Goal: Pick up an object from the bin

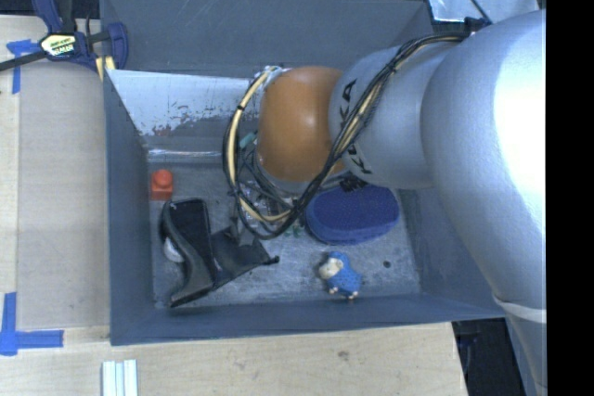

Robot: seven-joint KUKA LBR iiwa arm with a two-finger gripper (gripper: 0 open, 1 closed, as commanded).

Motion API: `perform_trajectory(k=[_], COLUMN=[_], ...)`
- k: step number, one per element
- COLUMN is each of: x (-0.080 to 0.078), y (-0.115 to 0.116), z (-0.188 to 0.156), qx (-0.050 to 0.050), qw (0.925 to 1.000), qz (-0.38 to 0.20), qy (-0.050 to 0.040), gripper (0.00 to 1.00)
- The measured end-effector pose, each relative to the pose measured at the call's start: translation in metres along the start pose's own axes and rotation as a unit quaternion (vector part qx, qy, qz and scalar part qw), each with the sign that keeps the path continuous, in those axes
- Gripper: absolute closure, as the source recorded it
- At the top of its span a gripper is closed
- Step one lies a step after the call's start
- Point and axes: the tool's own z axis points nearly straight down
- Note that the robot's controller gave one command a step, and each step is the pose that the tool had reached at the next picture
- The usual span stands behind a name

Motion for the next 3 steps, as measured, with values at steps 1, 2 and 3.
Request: perform_trajectory(k=[1,2,3], x=[-0.028,-0.001,0.037], y=[-0.010,0.003,0.026], z=[-0.126,-0.081,-0.046], qx=[0.000,0.001,0.002], qw=[1.0000,0.9994,0.9929], qz=[-0.006,0.034,0.119], qy=[-0.0042,0.0025,0.0017], gripper=[1.00,1.00,1.00])
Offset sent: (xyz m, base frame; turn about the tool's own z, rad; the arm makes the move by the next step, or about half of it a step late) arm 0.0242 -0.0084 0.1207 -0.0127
